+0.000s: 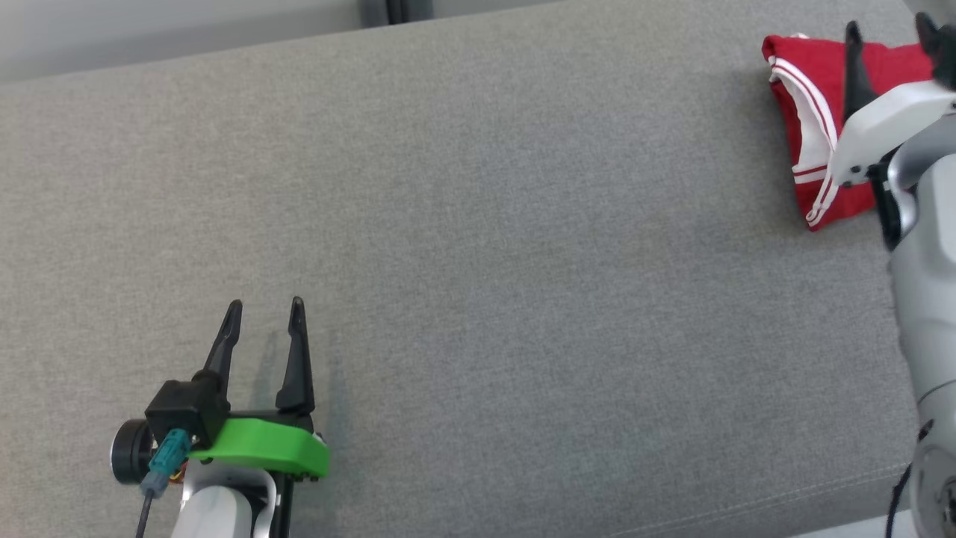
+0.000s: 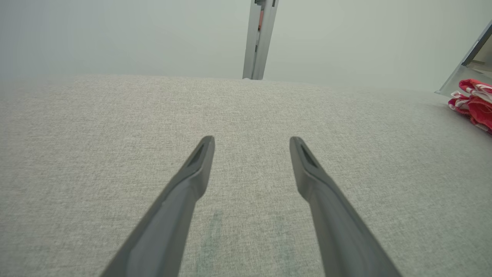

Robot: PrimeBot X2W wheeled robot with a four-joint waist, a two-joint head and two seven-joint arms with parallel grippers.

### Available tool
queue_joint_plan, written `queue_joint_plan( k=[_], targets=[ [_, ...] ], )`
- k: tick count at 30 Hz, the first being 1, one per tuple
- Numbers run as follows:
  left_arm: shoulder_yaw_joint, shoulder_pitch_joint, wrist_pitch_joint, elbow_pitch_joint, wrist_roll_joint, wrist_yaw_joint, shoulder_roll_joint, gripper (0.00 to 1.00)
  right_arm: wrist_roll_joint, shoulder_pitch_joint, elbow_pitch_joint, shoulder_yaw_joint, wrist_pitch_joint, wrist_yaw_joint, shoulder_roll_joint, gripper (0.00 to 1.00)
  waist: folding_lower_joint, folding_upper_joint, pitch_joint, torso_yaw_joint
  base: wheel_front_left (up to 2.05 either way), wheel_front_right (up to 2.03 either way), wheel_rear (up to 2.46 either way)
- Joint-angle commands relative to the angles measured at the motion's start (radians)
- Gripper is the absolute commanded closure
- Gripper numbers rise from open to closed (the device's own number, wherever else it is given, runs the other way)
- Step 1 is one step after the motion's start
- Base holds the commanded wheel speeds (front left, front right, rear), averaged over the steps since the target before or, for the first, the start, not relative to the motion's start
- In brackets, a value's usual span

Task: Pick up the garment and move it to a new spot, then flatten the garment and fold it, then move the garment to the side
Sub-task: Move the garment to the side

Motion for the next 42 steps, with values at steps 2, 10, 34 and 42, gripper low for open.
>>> queue_joint_plan(
  k=[2, 10, 34, 42],
  targets=[
    [0.019, 0.032, 0.001, 0.007, -0.013, 0.006, -0.004, 0.0, 0.016, 0.059, -0.026, -0.004, -0.026, -0.002, 0.04, 0.0, 0.0, 0.0, -0.103, 0.032, 0.0, 0.0, 0.0],
    [0.075, 0.108, 0.0, 0.01, -0.027, 0.009, -0.011, 0.0, 0.065, 0.266, -0.173, 0.026, -0.047, -0.002, 0.153, 0.0, 0.0, 0.0, -0.191, 0.053, 0.0, 0.0, 0.0],
    [0.07, 0.297, 0.0, 0.009, -0.083, 0.028, -0.021, 0.0, 0.295, 0.919, -0.619, 0.177, -0.048, -0.002, 0.172, 0.0, 0.0, 0.0, -0.291, 0.097, 0.0, 0.0, 0.0],
    [0.043, 0.301, 0.0, 0.006, -0.098, 0.033, -0.021, 0.0, 0.312, 0.962, -0.652, 0.197, -0.048, -0.002, 0.172, 0.0, 0.0, 0.0, -0.285, 0.103, 0.0, 0.0, 0.0]
  ],
)
